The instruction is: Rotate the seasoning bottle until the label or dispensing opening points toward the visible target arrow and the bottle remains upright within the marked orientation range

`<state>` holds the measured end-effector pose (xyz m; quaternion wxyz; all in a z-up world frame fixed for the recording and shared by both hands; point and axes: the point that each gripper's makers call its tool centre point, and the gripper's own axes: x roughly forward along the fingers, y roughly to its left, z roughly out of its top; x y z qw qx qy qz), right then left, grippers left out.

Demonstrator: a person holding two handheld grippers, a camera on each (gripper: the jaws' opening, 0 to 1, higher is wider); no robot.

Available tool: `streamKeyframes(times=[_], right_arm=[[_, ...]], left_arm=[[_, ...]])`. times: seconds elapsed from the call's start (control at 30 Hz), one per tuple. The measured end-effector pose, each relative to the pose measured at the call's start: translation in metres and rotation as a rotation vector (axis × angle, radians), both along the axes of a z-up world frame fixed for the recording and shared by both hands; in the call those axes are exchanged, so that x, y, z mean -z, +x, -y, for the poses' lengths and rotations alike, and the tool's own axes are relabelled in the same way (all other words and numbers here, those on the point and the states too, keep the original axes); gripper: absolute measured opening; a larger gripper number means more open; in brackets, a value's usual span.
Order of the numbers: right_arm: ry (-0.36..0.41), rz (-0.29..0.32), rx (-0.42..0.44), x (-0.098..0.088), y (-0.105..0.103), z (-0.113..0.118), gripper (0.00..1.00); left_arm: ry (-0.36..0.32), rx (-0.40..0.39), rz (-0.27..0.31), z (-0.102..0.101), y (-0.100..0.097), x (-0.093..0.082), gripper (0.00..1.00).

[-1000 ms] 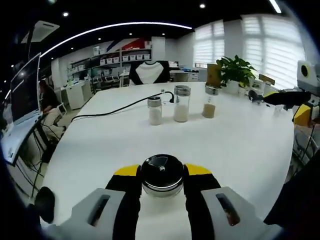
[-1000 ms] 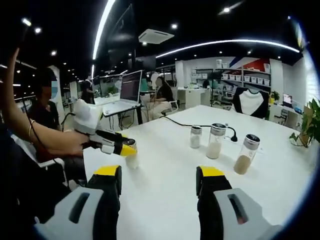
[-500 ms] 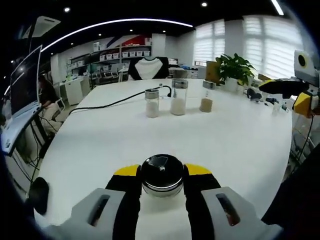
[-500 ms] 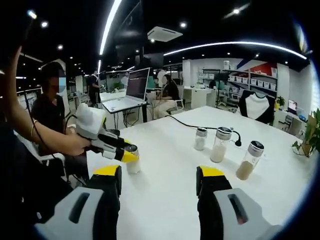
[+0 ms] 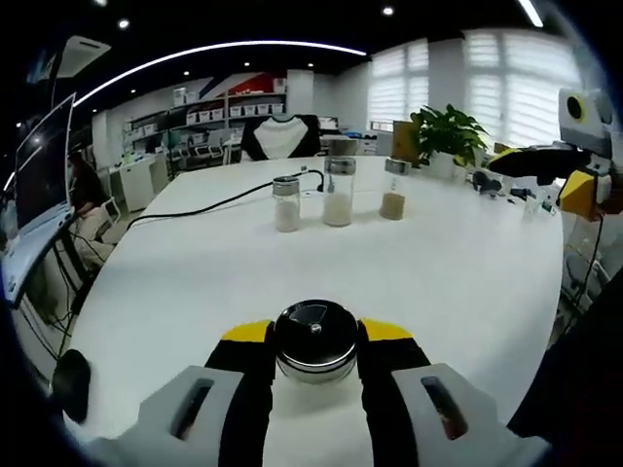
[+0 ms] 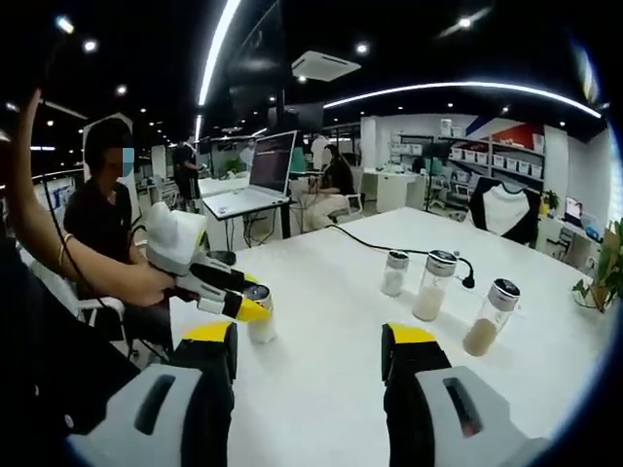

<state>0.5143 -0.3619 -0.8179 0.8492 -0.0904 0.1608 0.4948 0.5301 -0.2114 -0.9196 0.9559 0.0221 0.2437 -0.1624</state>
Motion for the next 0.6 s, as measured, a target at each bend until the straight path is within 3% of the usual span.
streamKeyframes(times=[0.1,0.4,0.6], right_arm=[[-0.012,0.020,-0.024,-0.001,0.004,-0.002,0.58],[-0.024,0.026,-0.094,-0.005,0.012,-0.014,0.58],[-0.057,0.012,-0.170,-0.002,0.010,-0.026,0.58]], left_arm=[[0.004,0.011,-0.022,0.001,-0.001,0.000,0.35],[0.023,0.142,-0.002,0.008,-0.005,-0.001,0.34],[0.009,0.321,0.014,0.013,-0.011,0.000,0.34]])
